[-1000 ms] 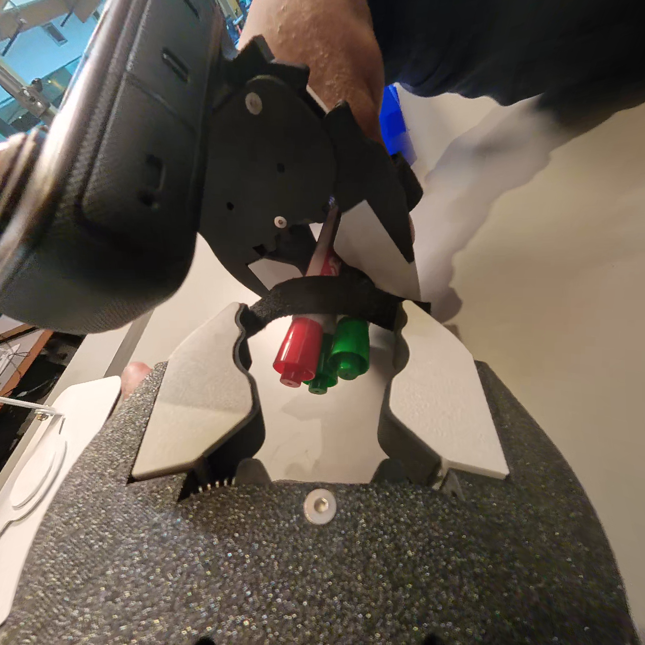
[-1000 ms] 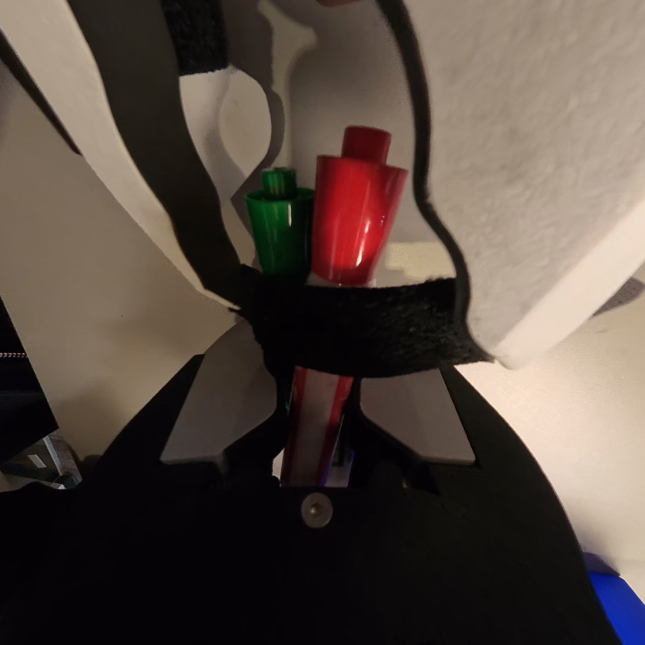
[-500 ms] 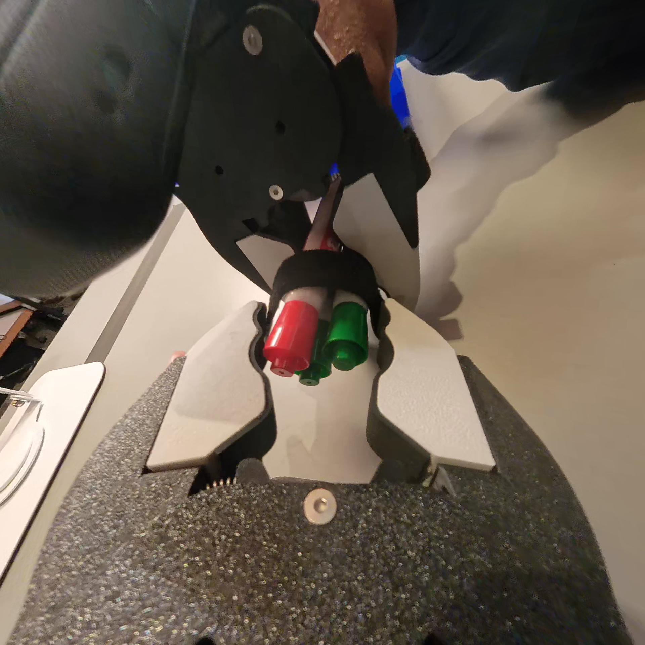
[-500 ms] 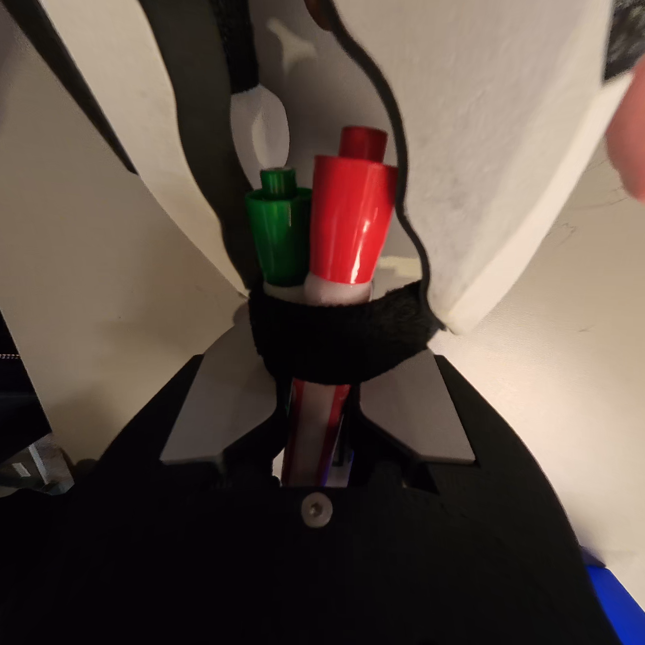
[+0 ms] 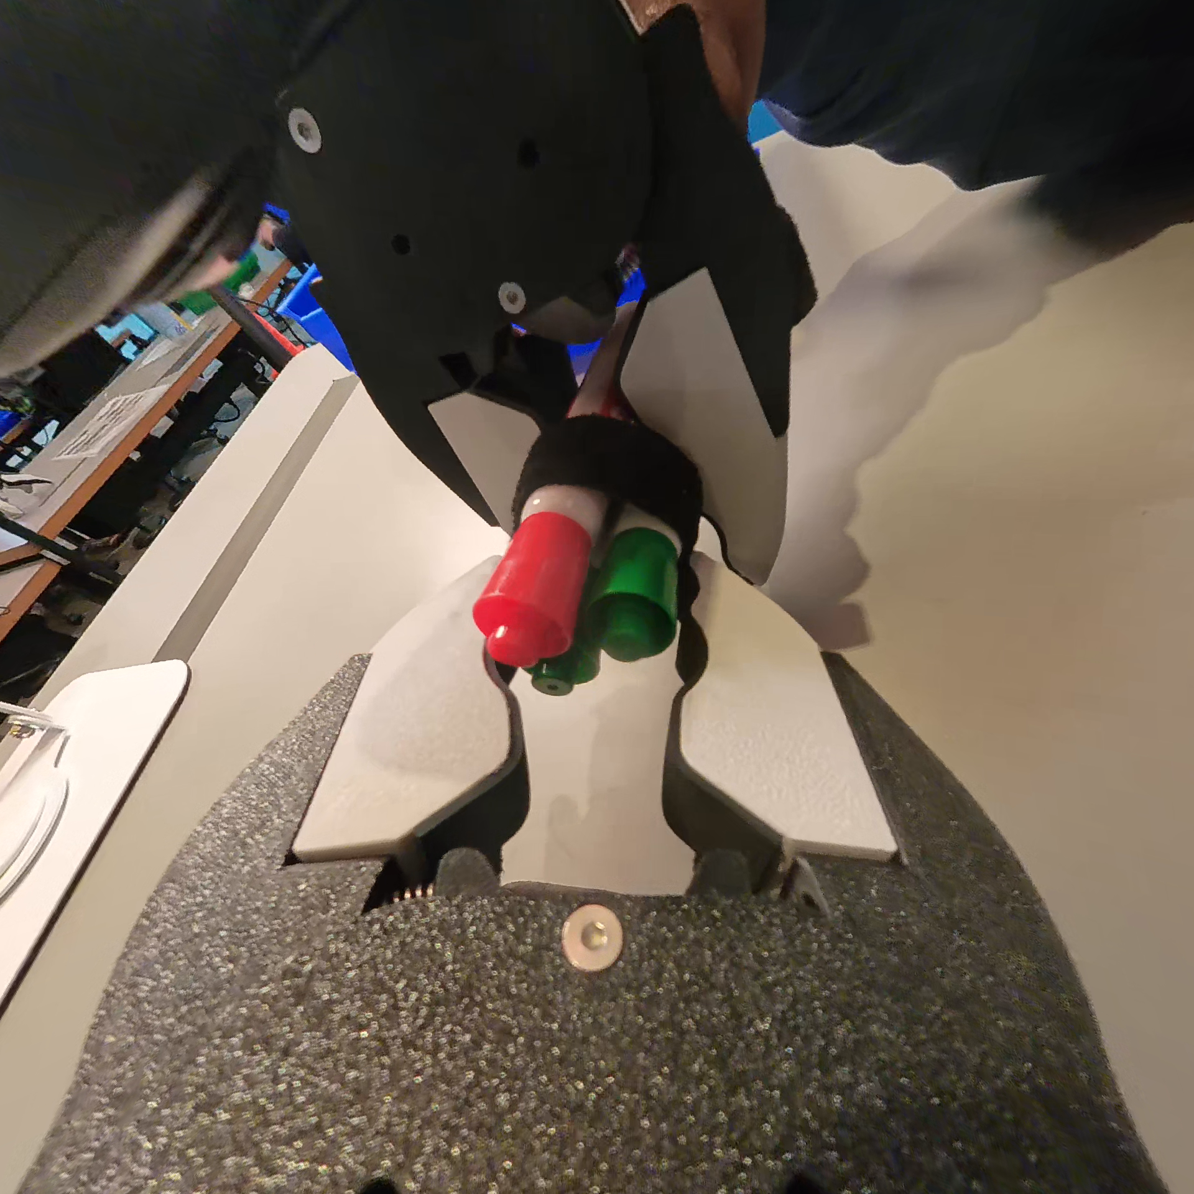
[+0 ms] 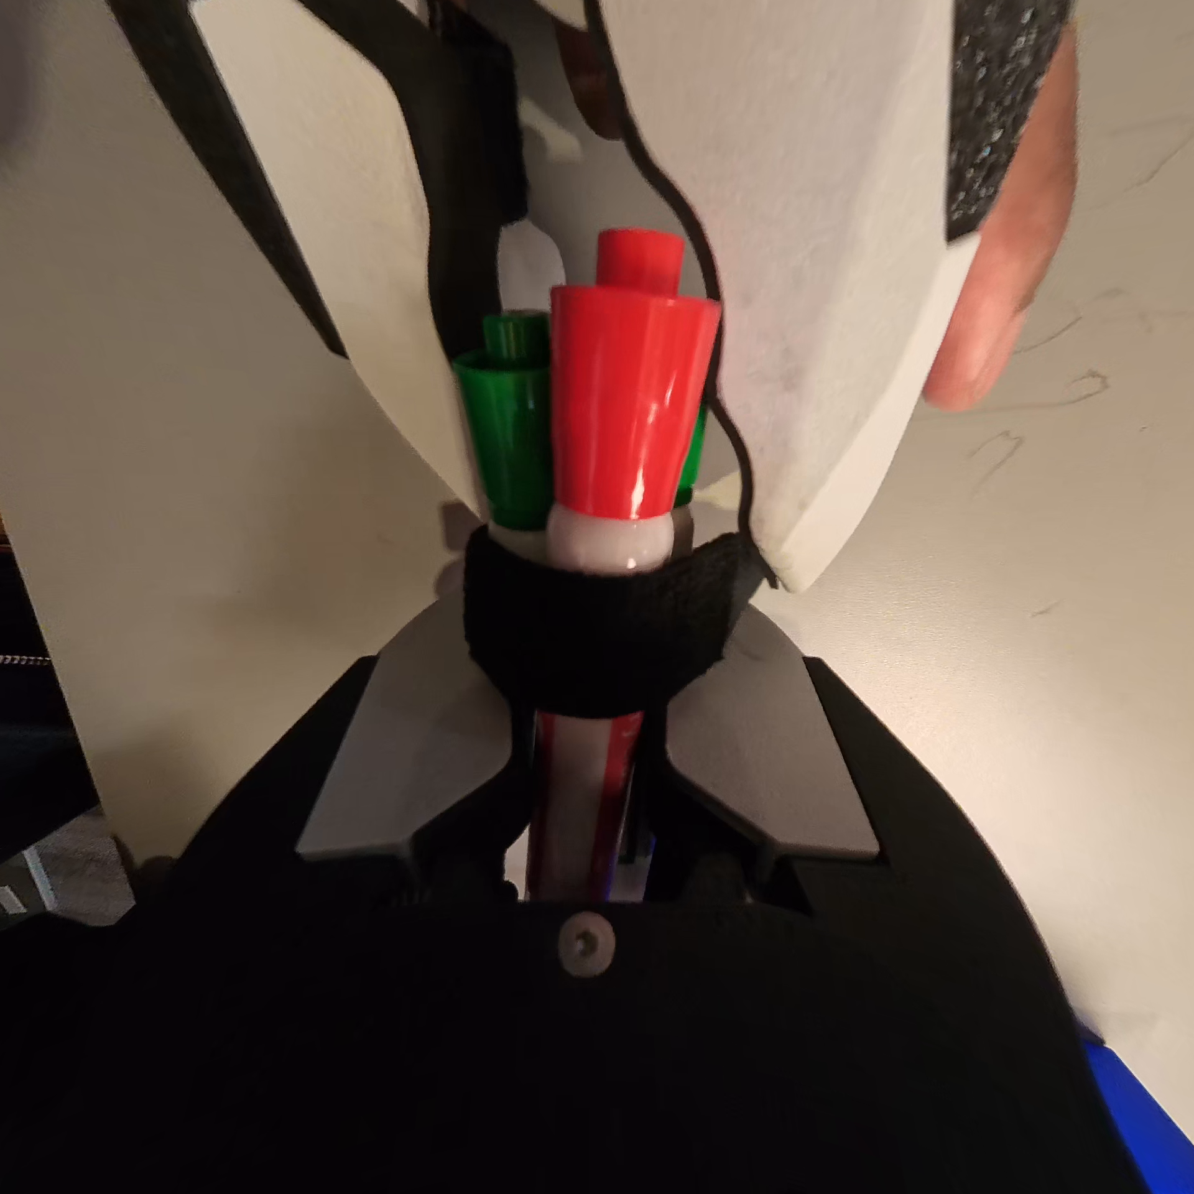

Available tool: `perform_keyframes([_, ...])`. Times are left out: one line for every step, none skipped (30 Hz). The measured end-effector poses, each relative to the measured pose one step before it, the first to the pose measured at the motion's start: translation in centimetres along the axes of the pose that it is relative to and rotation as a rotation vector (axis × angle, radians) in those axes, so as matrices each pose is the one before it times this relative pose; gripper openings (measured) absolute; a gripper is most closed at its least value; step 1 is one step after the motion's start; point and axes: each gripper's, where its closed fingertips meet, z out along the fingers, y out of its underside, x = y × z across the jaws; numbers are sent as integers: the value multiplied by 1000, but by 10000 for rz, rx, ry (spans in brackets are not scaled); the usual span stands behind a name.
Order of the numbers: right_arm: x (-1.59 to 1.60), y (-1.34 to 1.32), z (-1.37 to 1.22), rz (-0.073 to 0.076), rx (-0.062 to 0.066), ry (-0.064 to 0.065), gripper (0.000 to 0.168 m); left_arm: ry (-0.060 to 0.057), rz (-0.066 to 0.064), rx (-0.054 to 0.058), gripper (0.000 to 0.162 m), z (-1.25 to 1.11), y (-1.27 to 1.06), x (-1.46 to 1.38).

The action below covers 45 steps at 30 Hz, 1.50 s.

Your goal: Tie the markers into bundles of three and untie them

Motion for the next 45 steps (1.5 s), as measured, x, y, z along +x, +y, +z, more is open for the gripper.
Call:
perform_keyframes([-8,-34,-30,-12,30,-2,41,-35,49,37,47,-29,-16,-29])
perform_keyframes([-51,-32,-29,-17,29,-21,41,-15,54,57,46,-41,-56,-4])
perform_keyframes([-65,-53,-42,-33,31,-19,41,-13,74,87,45,-59,-92,5])
perform_keyframes([-89,-30,-48,-36,23,-25,41,6,68,67,44,-55,-41,14])
perform_keyframes([-37,-33,-53,-32,12,10,41,22,11,15,42,-30,-2,17])
perform_keyframes([-59,-17,-29,-22,5,-3,41,25,11,51,41,-52,-56,21])
perform_keyframes([-77,-39,-39,-22,18,-16,41,-11,75,64,40,-57,-45,1])
perform_keyframes([-81,-24,-28,-27,0,-20,41,-6,72,37,38,-39,-15,13])
perform_keyframes([-79,-2,-14,-37,-7,-4,41,24,21,49,37,-39,-49,39])
perform_keyframes([-73,-12,-24,-17,-4,-16,41,11,7,38,35,-44,-35,7])
perform_keyframes([-29,-24,-28,-20,6,10,41,-13,-20,24,32,-26,-17,-47])
perform_keyframes([-83,-25,-35,-24,12,-29,41,-21,-43,17,27,-30,-7,-65])
perform_keyframes([-23,-42,-39,-15,23,6,41,-6,-46,45,25,-35,-33,-76])
perform_keyframes([59,-24,-32,9,15,30,41,-20,-46,14,24,-15,-15,-77])
perform_keyframes([84,10,-26,-4,-1,44,41,-46,-35,-20,24,20,28,-85])
perform_keyframes([28,40,-13,-23,-8,13,41,-13,-4,-18,24,35,10,-18])
perform_keyframes([25,29,-35,-42,1,24,41,29,-8,-13,23,25,6,43])
perform_keyframes([63,5,-60,-46,0,63,41,47,-39,-10,22,14,24,5])
perform_keyframes([73,-37,-86,-19,18,65,41,54,-79,15,21,-11,-13,-19])
perform_keyframes([-52,-55,-75,-2,36,-29,41,114,-76,51,20,-37,-56,56])
perform_keyframes([-59,-43,-48,11,35,-35,41,102,-82,41,20,-30,-54,31])
perform_keyframes([-16,6,0,18,13,-36,41,118,-143,-31,20,11,20,37])
perform_keyframes([18,32,50,9,3,-28,41,159,-184,-109,20,26,101,47])
perform_keyframes([-41,0,38,21,35,-75,41,163,-80,-84,20,-7,56,65])
perform_keyframes([-8,-75,-4,32,72,-60,41,99,-15,-48,20,-33,32,-23])
perform_keyframes([-41,-65,-9,30,66,-76,41,145,-73,-37,19,-62,-14,16])
perform_keyframes([-48,-84,-41,30,79,-74,41,140,-99,-3,19,-60,-59,16])
perform_keyframes([-104,-76,-45,42,74,-100,41,146,-84,15,19,-55,-84,49])
perform_keyframes([-112,-58,-33,40,58,-95,41,154,-87,14,19,-52,-66,68])
perform_keyframes([-64,-27,-20,49,37,-66,41,104,-100,-4,19,-31,-40,24])
perform_keyframes([-72,-10,-8,45,29,-76,41,84,-66,-7,19,-14,-7,34])
perform_keyframes([-119,3,36,53,23,-117,41,119,-94,-24,19,15,10,90])
perform_keyframes([-36,-10,53,36,39,-71,41,61,-47,-50,19,-1,73,30])
perform_keyframes([26,-47,64,36,50,-41,41,57,-65,-80,19,-32,104,-3])
perform_keyframes([-17,-55,73,26,54,-57,41,98,-91,-44,19,-50,74,25])
perform_keyframes([18,-34,65,8,38,-22,42,51,-79,-35,19,-19,83,3])
perform_keyframes([136,-46,35,-27,41,82,42,-25,-45,-35,19,-22,90,-54])
perform_keyframes([121,-33,6,-27,44,102,42,18,-107,-10,19,-32,67,-37])
perform_keyframes([-22,-5,-4,-20,19,19,42,61,-93,25,19,-7,20,54])
perform_keyframes([-111,12,-7,-16,-11,-42,43,89,-52,41,19,1,-1,117])
perform_keyframes([-21,62,14,31,-37,13,43,43,-65,4,19,21,33,33])
perform_keyframes([50,85,32,62,-52,26,43,35,-105,-14,19,50,70,4])
perform_keyframes([-53,67,59,83,-32,-69,43,74,-65,-7,19,46,59,44])
perform_keyframes([-63,61,47,96,-21,-88,42,71,-52,-24,19,45,73,47])
perform_keyframes([39,89,77,138,-57,-44,42,46,-92,-93,19,66,128,-11])
